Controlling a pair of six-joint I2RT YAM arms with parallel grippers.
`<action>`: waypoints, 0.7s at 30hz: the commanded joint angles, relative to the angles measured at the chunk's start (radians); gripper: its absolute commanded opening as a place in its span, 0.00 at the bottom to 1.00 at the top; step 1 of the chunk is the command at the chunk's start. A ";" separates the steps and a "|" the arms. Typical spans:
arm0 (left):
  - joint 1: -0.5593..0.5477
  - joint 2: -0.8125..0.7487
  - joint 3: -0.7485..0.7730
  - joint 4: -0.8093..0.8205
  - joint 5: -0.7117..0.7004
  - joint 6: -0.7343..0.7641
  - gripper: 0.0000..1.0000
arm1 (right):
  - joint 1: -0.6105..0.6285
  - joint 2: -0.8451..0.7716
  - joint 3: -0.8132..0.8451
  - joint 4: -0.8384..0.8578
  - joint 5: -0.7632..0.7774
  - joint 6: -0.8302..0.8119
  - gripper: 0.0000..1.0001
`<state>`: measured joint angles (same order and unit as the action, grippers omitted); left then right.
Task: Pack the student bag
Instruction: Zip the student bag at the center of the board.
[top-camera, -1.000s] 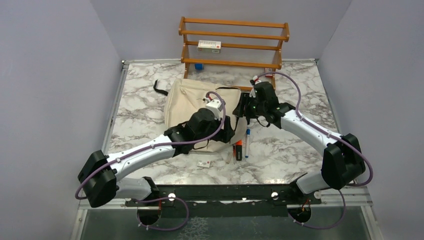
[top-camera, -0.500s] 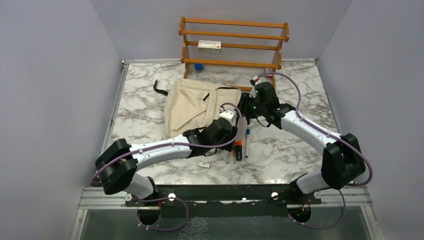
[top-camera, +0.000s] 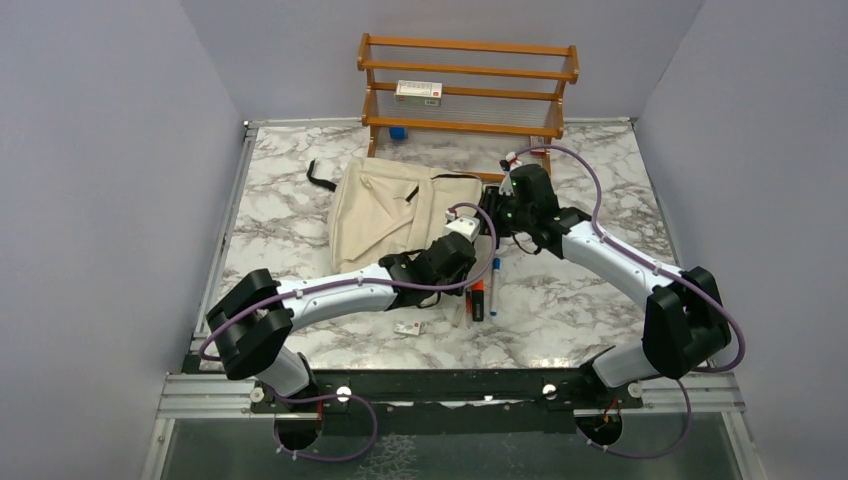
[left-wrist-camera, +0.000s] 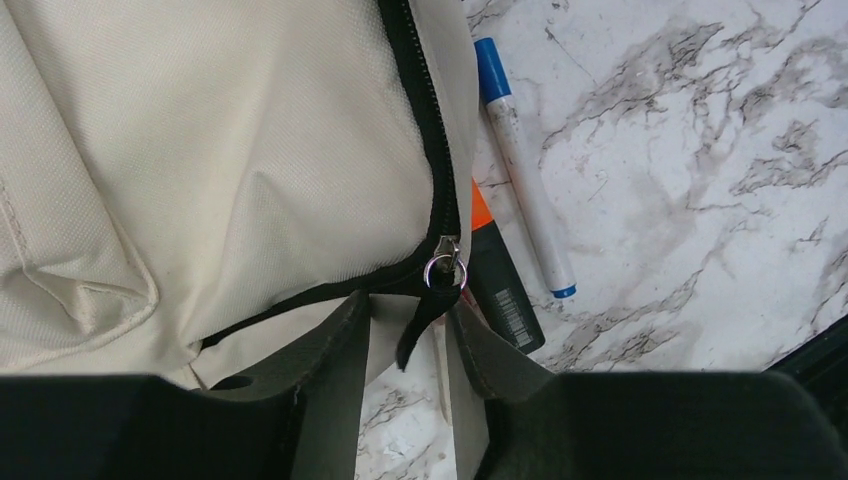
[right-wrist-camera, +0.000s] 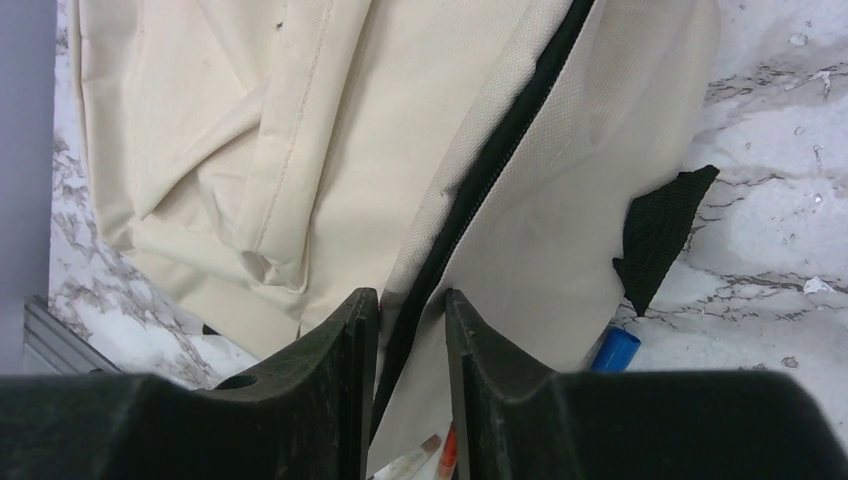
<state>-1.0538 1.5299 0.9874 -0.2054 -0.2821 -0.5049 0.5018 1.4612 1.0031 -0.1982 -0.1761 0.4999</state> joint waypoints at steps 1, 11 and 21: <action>-0.005 -0.009 0.030 -0.020 -0.025 0.015 0.29 | -0.003 0.002 -0.016 0.042 -0.018 0.000 0.33; -0.005 -0.049 0.049 -0.059 0.039 0.048 0.00 | -0.005 0.004 -0.021 0.044 0.011 -0.007 0.25; 0.020 -0.036 0.097 -0.089 0.186 0.111 0.09 | -0.005 -0.011 -0.034 0.043 0.029 -0.012 0.23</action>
<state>-1.0485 1.5173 1.0321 -0.2871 -0.2089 -0.4240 0.5018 1.4612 0.9886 -0.1734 -0.1722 0.4973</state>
